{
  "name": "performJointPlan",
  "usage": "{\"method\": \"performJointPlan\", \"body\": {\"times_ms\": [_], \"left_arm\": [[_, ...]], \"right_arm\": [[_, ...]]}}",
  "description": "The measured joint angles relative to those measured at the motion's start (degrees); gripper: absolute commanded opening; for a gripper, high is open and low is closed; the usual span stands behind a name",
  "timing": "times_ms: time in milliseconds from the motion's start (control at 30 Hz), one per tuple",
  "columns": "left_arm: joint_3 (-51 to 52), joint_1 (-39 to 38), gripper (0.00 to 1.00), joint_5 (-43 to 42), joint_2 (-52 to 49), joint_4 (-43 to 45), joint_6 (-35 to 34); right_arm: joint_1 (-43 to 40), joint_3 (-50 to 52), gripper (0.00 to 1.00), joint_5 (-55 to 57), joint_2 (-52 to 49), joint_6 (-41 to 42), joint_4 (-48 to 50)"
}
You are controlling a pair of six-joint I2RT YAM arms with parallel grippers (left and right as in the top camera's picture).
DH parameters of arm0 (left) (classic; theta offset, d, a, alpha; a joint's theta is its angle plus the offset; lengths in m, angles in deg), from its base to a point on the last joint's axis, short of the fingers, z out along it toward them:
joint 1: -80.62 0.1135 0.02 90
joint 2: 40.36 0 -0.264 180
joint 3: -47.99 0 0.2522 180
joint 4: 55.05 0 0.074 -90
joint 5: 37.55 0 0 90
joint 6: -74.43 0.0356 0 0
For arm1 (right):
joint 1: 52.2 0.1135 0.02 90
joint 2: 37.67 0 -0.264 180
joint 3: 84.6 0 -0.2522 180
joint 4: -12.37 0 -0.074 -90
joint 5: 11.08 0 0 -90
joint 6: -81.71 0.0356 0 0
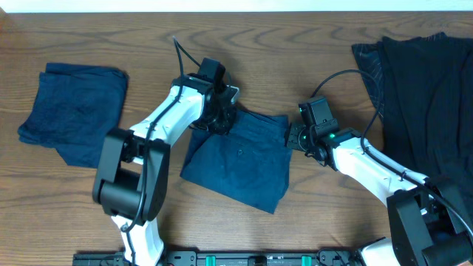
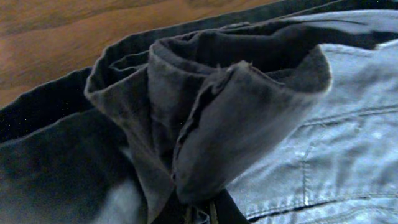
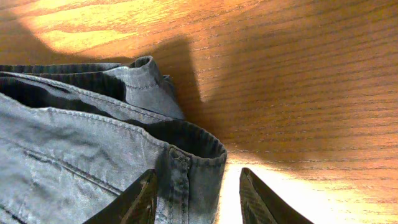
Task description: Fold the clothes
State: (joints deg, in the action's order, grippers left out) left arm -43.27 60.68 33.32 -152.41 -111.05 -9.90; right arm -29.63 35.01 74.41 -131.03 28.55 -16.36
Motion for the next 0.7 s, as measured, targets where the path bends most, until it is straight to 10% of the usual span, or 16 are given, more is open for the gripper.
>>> {"method": "performJointPlan", "body": {"times_ms": [600, 700], "left_arm": [[0.1, 0.0, 0.06, 0.1, 8.2, -2.8, -2.7], [0.1, 0.0, 0.06, 0.2, 8.2, -2.8, -2.9]], "right_arm": [[-5.2, 0.2, 0.33, -5.6, 0.0, -3.9, 12.0], [-6.8, 0.2, 0.17, -6.6, 0.0, -5.6, 13.0]]}}
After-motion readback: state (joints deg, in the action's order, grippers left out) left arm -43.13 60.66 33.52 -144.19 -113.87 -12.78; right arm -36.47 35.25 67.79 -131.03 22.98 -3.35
